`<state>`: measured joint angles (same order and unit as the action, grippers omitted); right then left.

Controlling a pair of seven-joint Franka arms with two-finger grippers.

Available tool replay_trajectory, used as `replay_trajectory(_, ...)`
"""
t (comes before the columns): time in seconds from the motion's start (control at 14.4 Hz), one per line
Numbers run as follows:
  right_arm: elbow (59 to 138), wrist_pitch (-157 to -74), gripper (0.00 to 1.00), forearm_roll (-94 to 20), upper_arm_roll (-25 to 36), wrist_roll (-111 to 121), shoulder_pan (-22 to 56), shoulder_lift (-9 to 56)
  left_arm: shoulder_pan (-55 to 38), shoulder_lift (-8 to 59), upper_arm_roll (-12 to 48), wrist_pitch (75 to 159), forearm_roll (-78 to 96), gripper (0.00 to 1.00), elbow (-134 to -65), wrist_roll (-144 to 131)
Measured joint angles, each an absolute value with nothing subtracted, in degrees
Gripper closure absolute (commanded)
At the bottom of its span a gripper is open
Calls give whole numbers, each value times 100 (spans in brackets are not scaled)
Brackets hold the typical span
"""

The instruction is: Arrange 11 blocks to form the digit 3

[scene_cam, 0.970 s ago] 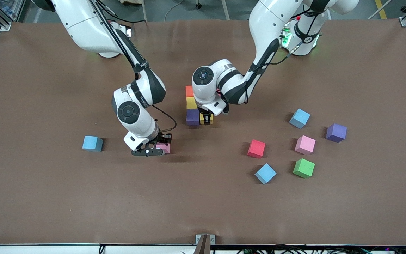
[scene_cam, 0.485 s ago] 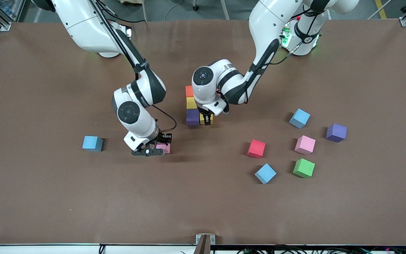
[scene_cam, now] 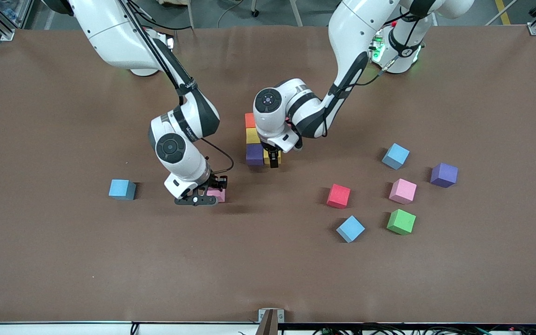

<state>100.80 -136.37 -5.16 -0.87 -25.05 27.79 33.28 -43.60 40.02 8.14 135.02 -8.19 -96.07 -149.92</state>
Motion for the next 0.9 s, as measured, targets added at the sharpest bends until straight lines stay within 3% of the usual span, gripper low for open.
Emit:
replay_trajectory(0.42, 9954, -13638, 100, -522, -116, -2513, 2861, 3424, -4362, 3793, 819, 13174, -828, 0, -9498, -14729)
replay_trajectory(0.9, 9548, -13648, 100, -527, -148, -2585, 3231, 3723, -3931, 2588, 760, 11875, -838, 0, -9425, -13361)
